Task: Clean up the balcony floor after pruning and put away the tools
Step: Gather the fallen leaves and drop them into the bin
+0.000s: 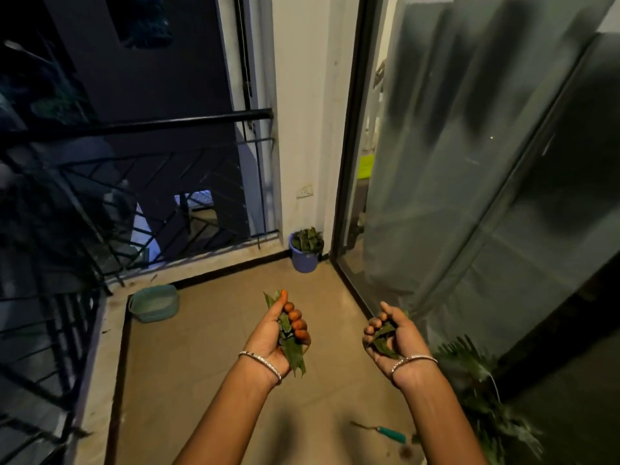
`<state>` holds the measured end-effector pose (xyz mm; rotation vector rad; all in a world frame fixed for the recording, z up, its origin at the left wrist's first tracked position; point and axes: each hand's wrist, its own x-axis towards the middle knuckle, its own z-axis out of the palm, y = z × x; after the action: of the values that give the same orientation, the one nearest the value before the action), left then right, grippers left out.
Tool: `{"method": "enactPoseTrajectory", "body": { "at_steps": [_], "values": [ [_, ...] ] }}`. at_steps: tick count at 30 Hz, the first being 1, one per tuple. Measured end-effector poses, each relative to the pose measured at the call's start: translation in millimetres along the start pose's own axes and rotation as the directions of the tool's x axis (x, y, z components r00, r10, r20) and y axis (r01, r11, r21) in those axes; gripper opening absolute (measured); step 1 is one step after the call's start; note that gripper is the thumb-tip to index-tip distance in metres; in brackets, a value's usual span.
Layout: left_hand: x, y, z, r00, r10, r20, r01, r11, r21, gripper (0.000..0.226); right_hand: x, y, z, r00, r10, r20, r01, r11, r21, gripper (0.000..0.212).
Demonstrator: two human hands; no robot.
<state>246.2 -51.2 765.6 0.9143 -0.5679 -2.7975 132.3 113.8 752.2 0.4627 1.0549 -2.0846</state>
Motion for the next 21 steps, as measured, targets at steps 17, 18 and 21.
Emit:
{"method": "enactPoseTrajectory", "body": {
  "at_steps": [17,18,21],
  "values": [
    [237,159,78,0.995,0.101,-0.018,-0.102,0.991,-0.091,0.037,257,-99,151,0.989,0.116,0.096,-0.112,0.992,-0.054,0.034],
    [247,171,82,0.994,0.107,-0.030,-0.110,0.989,-0.103,0.037,269,-102,160,0.988,0.125,0.086,-0.120,0.991,-0.055,0.034],
    [292,219,101,0.994,0.112,-0.015,-0.113,0.987,-0.112,0.037,322,-116,202,0.986,0.156,0.067,-0.150,0.985,-0.085,0.035]
  ]
}}
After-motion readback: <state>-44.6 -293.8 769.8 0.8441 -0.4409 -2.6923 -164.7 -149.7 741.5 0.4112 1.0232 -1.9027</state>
